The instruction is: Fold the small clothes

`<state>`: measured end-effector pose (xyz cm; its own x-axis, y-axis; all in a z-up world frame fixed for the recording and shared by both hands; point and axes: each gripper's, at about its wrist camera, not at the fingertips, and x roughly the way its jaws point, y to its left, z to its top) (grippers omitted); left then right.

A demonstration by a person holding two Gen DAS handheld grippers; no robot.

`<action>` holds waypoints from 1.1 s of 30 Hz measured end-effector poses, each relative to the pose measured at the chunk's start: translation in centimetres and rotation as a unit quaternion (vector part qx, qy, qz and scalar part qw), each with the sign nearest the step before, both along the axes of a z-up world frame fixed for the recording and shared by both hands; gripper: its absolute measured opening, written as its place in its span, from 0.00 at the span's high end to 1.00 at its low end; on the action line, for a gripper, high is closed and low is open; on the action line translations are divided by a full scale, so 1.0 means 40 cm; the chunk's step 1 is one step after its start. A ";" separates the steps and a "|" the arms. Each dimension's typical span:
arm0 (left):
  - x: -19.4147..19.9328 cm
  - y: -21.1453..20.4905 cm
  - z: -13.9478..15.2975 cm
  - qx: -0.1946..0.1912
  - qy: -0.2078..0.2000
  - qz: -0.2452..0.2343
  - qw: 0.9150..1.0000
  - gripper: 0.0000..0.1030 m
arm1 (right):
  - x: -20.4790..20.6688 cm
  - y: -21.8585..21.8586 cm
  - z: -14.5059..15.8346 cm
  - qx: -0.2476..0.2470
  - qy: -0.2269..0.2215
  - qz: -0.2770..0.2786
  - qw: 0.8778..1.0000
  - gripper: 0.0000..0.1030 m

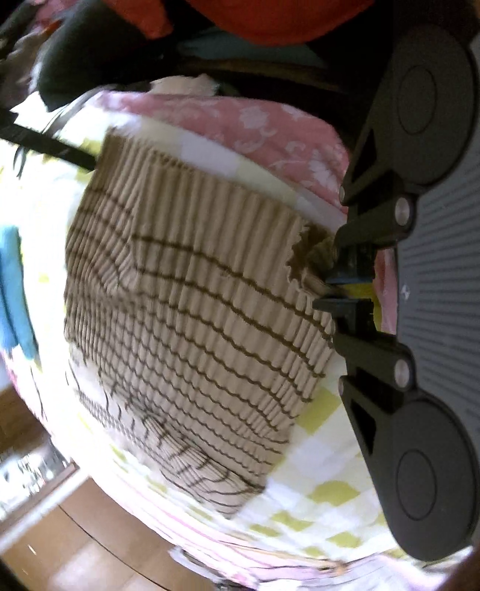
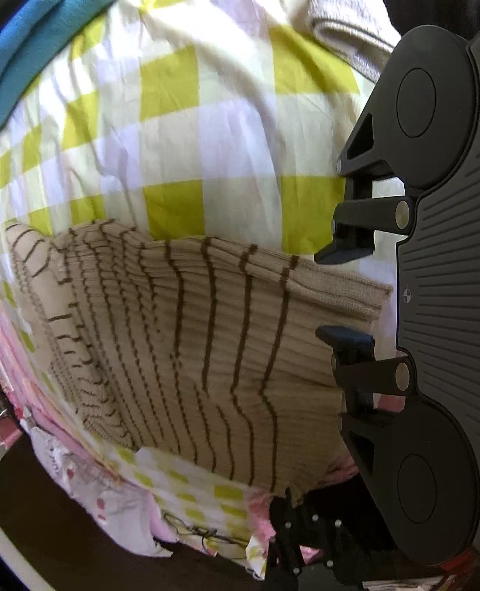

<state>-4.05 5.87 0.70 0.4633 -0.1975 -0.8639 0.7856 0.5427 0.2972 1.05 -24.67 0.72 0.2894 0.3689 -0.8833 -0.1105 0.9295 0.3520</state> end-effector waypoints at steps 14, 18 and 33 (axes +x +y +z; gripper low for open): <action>0.041 0.079 0.041 -0.168 -0.053 0.169 0.970 0.87 | -0.017 -0.041 0.005 0.117 -0.020 -0.066 0.991 0.94; 0.077 0.123 0.076 -0.232 -0.084 0.236 0.940 0.87 | -0.021 -0.065 0.066 0.178 -0.080 -0.102 0.975 0.95; 0.182 0.248 0.185 -0.407 -0.196 0.354 0.819 0.89 | 0.069 -0.079 0.227 0.283 -0.262 -0.174 0.906 0.99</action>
<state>3.22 15.79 8.11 0.9210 -0.1965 -0.3364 0.1198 0.9645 -0.2354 3.82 -27.81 9.80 0.8002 0.5255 -0.2892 -0.1351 0.6277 0.7667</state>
